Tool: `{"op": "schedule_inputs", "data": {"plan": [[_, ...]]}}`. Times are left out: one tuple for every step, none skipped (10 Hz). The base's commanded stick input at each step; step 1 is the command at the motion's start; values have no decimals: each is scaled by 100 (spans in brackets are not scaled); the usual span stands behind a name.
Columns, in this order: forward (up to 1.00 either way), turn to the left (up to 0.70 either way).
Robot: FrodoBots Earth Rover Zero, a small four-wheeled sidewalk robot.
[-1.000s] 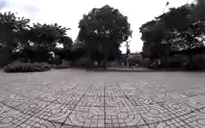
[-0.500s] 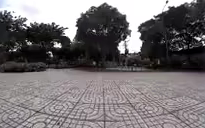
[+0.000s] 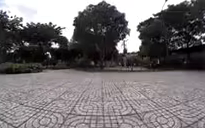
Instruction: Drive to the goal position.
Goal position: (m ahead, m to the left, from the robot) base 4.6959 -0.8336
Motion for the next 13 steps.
{"op": "schedule_inputs", "data": {"plan": [[70, 0], [70, 0], [70, 0], [70, 0], [70, 0], [70, 0], [70, 0], [70, 0], [70, 0], [70, 0], [70, 0], [70, 0], [70, 0]]}}
